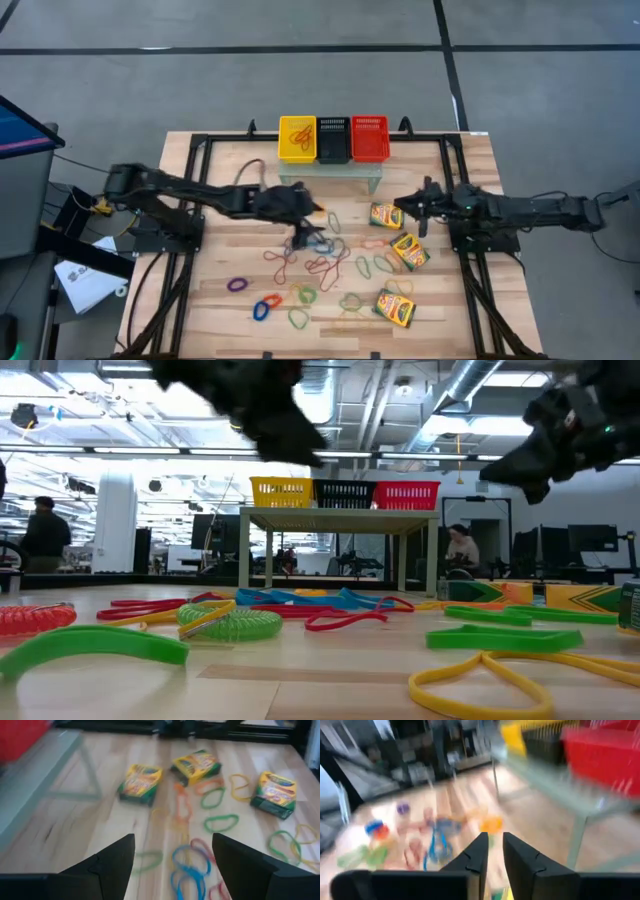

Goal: Pick & Place Office Desk Supplies
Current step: Put the top right small orange rubber band into the yellow bin on the shelf

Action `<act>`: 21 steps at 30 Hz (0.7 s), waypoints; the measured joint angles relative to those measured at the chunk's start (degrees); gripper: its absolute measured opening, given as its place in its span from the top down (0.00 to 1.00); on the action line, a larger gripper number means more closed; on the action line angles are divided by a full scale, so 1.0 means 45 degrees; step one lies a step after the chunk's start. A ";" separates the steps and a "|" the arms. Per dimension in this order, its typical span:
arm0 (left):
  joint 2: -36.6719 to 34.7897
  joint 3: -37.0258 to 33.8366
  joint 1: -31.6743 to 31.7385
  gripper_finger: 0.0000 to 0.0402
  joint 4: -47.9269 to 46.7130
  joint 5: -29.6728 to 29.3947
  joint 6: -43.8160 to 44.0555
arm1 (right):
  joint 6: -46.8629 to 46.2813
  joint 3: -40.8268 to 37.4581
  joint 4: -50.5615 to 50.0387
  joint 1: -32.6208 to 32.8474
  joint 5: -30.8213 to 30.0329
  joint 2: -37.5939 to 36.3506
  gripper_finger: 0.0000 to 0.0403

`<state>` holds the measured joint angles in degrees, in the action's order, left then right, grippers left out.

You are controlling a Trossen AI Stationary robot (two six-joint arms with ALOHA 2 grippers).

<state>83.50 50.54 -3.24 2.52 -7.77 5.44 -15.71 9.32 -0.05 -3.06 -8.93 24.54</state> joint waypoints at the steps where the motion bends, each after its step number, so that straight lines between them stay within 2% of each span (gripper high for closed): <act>1: -0.0466 -0.0562 -0.0097 0.35 0.0311 -0.0266 0.0306 | -0.0252 0.0195 0.0024 0.0089 -0.0005 0.0647 0.83; 6: -0.2400 -0.2578 -0.0535 0.35 0.1635 -0.1452 0.1688 | -0.1250 0.1391 -0.0899 0.0651 -0.0030 0.3684 0.75; 10: -0.3416 -0.3444 -0.0892 0.35 0.1851 -0.1994 0.2303 | -0.2183 0.3001 -0.3197 0.1202 -0.0059 0.5577 0.68; 15: -0.3857 -0.3799 -0.1061 0.35 0.1833 -0.2282 0.2524 | -0.3800 0.4768 -0.5842 0.1833 -0.0136 0.7583 0.61; 21: -0.3894 -0.3830 -0.1061 0.35 0.1866 -0.2283 0.2485 | -0.6126 0.5260 -0.6162 0.2228 -0.0139 0.9721 0.57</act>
<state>65.98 33.30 -8.01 10.92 -18.04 16.62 -43.27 32.99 -27.78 6.97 -9.55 68.29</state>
